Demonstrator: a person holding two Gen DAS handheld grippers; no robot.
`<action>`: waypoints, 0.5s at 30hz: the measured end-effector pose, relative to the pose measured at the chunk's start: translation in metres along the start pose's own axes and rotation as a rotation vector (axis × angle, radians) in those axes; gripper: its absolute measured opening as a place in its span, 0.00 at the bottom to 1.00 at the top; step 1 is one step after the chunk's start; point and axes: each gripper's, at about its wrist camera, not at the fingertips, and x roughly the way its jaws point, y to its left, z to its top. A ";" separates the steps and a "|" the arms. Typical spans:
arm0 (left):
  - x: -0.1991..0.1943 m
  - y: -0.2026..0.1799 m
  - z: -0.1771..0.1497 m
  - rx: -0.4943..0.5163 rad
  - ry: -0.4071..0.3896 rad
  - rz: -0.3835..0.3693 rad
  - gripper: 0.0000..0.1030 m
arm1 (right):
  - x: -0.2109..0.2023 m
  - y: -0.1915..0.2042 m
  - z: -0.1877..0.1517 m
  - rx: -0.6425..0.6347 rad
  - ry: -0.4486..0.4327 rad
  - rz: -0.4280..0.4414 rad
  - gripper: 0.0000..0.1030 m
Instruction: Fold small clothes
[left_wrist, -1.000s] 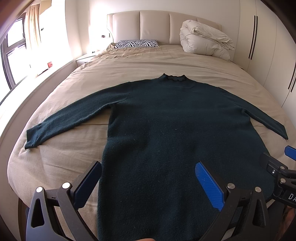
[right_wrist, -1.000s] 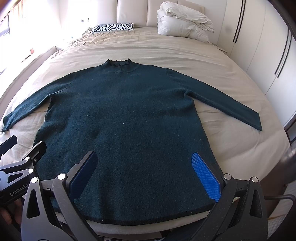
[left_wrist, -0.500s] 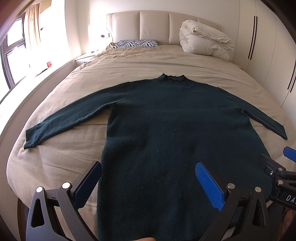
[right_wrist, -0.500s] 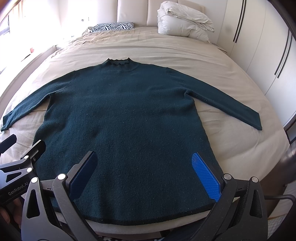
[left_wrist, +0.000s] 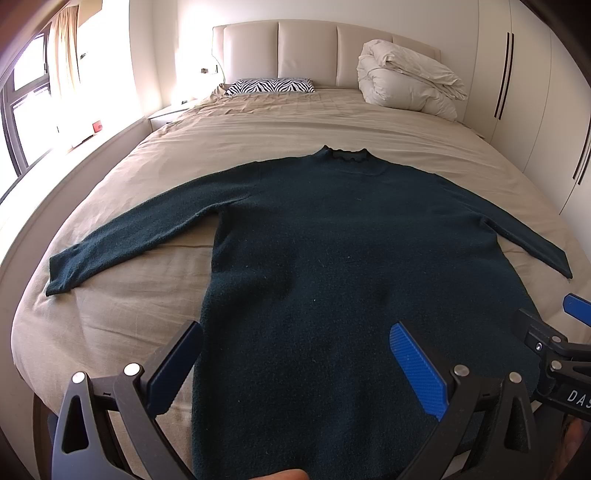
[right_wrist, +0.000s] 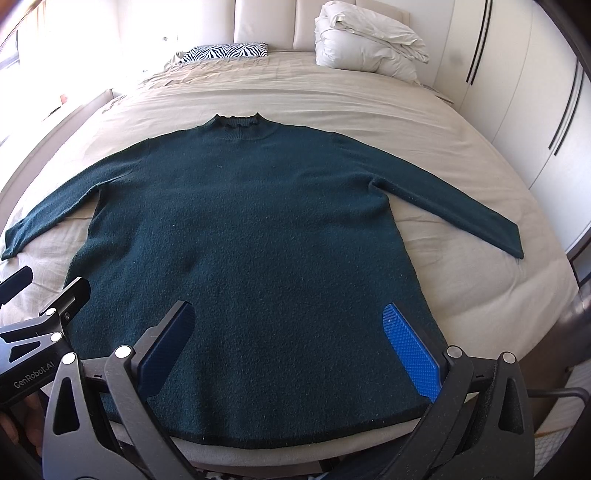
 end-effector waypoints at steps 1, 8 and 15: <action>0.000 -0.001 -0.001 0.000 0.001 0.000 1.00 | 0.000 0.000 0.000 0.000 0.000 0.000 1.00; 0.000 -0.009 -0.002 0.000 0.003 -0.004 1.00 | 0.002 0.001 -0.002 -0.001 0.005 -0.001 1.00; 0.001 -0.007 -0.003 -0.004 0.006 -0.007 1.00 | 0.003 0.003 -0.002 -0.003 0.008 -0.003 1.00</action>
